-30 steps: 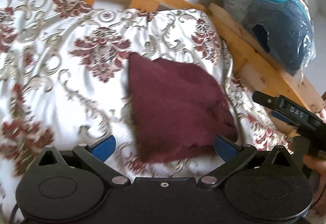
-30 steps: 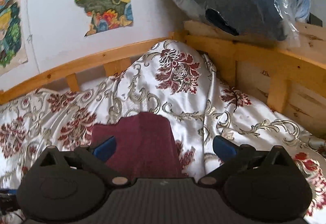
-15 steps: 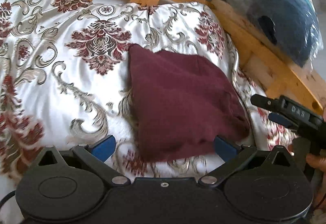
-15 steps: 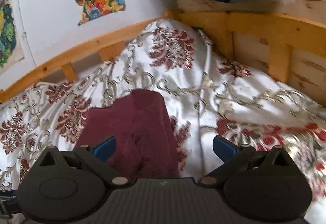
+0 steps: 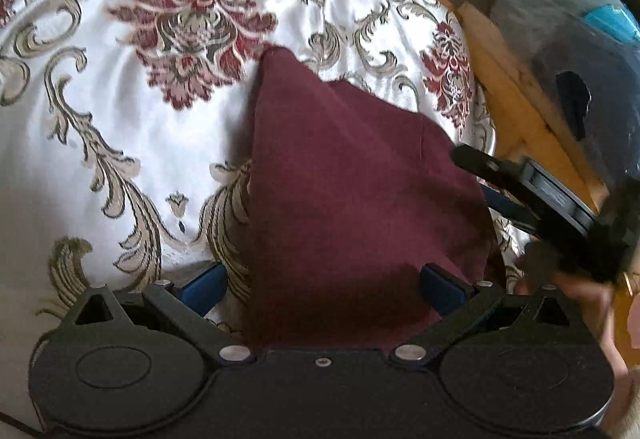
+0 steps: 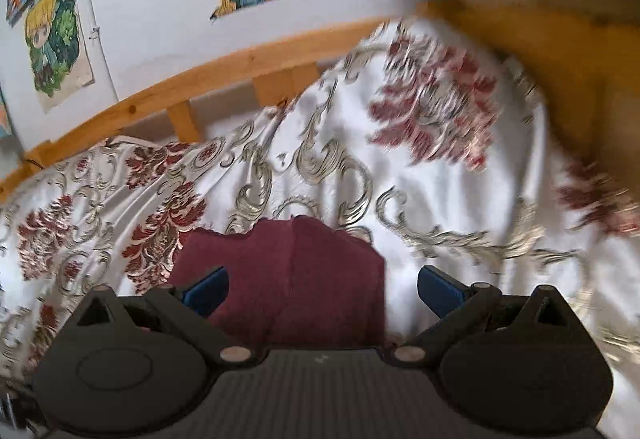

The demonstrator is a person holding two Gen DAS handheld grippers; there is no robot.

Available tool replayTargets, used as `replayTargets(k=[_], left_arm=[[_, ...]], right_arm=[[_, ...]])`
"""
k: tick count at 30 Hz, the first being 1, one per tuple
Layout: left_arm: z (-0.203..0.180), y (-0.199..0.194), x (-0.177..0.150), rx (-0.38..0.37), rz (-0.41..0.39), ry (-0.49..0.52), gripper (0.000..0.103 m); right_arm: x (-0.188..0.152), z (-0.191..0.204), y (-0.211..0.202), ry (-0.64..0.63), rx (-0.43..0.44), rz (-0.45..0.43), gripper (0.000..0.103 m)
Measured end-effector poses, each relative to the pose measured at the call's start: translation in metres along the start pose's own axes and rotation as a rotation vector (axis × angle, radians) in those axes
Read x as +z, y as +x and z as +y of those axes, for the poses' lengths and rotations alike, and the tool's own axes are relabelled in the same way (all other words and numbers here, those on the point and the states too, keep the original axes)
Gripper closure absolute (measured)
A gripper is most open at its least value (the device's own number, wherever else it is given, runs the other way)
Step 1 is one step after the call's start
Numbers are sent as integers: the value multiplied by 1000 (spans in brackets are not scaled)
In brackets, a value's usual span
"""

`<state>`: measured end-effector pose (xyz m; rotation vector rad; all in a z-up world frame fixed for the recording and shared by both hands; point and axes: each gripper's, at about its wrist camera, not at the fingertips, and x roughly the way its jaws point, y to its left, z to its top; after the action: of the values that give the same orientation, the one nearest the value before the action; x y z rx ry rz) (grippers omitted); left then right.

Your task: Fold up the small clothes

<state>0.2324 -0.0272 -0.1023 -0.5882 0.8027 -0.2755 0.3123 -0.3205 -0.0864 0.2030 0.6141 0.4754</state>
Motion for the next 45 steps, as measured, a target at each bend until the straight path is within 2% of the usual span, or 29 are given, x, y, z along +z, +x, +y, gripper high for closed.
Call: replayTargets(k=[2, 3, 5, 8, 12, 15, 16, 17, 19, 20, 23, 25, 27, 32, 36, 40, 42, 45], left_arm=[[5, -1, -2, -15, 4, 7, 1], [7, -1, -3, -20, 8, 7, 1], [9, 0, -2, -26, 19, -6, 1], [10, 1, -1, -28, 39, -7, 1], [12, 2, -1, -33, 61, -2, 1], [12, 3, 0, -33, 78, -2, 1], [12, 4, 0, -34, 81, -4, 1], [12, 4, 1, -35, 84, -4, 4], [12, 3, 1, -56, 90, -1, 16], [11, 3, 2, -76, 95, -3, 24], [5, 0, 1, -58, 89, 30, 33], [-2, -5, 0, -38, 70, 75, 42], [-13, -12, 1, -23, 44, 130, 48], [-28, -35, 15, -9, -8, 242, 50], [-31, -50, 45, 22, -23, 303, 50], [-28, -61, 89, 52, -32, 404, 49], [-15, -64, 110, 56, -31, 413, 48], [12, -62, 126, 56, -59, 346, 48]], right_arm=[[-4, -10, 14, 51, 24, 35, 8], [-7, -12, 18, 67, 35, 42, 8], [-9, -10, 18, 55, 51, 44, 10], [-7, -5, 16, 49, 97, 95, 15], [-11, 3, 24, 37, 68, 163, 15], [-14, 3, 26, 60, 60, 159, 16], [-15, 5, 27, 61, 53, 159, 19], [-15, 6, 27, 57, 44, 162, 34], [-17, 10, 28, 50, 25, 162, 51], [-18, 12, 28, 48, 20, 160, 56], [-18, 20, 22, 42, -6, 148, 72], [-16, 28, 17, 34, -16, 129, 76], [-12, 41, 8, 2, -29, 101, 78], [-5, 80, -16, -110, -24, -10, 79], [9, 104, -17, -140, -16, -103, 79], [30, 126, -2, -188, 2, -176, 79], [40, 135, 12, -215, 17, -184, 79], [51, 147, 44, -251, 40, -157, 79]])
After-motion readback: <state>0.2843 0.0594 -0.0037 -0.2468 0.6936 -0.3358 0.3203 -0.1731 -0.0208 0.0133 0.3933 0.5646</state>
